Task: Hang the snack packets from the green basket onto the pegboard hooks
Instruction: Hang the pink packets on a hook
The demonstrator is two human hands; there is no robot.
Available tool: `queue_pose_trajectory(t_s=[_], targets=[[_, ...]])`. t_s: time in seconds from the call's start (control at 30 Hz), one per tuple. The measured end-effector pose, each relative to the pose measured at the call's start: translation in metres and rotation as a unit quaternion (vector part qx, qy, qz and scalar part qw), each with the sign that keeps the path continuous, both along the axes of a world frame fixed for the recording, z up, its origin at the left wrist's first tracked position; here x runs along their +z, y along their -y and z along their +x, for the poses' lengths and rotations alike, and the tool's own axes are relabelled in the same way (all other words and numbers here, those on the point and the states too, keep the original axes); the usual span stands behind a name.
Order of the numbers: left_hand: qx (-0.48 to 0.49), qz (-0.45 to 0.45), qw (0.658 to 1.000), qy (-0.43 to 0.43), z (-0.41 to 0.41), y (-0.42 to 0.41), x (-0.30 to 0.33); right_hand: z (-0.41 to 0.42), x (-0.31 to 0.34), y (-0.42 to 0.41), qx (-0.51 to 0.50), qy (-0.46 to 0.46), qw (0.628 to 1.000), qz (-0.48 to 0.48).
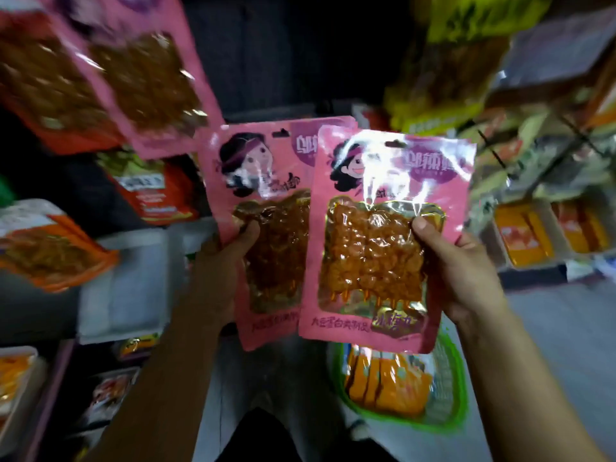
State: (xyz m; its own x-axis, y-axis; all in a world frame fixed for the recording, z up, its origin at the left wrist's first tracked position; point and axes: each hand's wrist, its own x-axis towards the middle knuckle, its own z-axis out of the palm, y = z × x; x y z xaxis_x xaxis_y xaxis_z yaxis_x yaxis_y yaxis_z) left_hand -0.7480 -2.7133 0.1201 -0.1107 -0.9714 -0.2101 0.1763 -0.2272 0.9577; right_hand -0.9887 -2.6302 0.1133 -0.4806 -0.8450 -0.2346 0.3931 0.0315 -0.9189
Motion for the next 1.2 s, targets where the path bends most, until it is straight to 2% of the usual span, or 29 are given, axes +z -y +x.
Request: queue_pose_trajectory(t_s=[0.1, 0.23, 0.4, 0.53, 0.63, 0.77, 0.97, 1.2], targets=[[0.071, -0.075, 0.995, -0.003, 0.041, 0.015, 0.039, 0.043, 0.046, 0.042, 0.069, -0.011, 0.997, -0.046], [0.109, -0.131, 0.985, 0.001, 0.095, 0.037, 0.075, 0.099, 0.086, 0.085, 0.138, -0.033, 0.985, -0.099], [0.051, -0.149, 0.983, -0.090, 0.134, 0.066, 0.101, 0.154, 0.098, 0.116, 0.222, -0.036, 0.968, -0.111], [0.032, -0.131, 0.984, -0.120, 0.146, 0.080, 0.112, 0.169, 0.096, 0.133, 0.218, -0.011, 0.970, -0.104], [0.044, -0.157, 0.980, -0.117, 0.157, 0.094, 0.122, 0.175, 0.087, 0.141, 0.212, -0.026, 0.972, -0.093], [0.063, -0.200, 0.976, -0.056, 0.165, 0.114, 0.133, 0.182, 0.068, 0.145, 0.198, -0.069, 0.975, -0.072], [0.088, -0.186, 0.978, -0.016, 0.154, 0.135, 0.134, 0.182, 0.052, 0.151, 0.152, -0.152, 0.973, -0.079], [0.149, -0.250, 0.956, 0.042, 0.150, 0.145, 0.131, 0.192, 0.042, 0.156, 0.158, -0.107, 0.980, -0.062]])
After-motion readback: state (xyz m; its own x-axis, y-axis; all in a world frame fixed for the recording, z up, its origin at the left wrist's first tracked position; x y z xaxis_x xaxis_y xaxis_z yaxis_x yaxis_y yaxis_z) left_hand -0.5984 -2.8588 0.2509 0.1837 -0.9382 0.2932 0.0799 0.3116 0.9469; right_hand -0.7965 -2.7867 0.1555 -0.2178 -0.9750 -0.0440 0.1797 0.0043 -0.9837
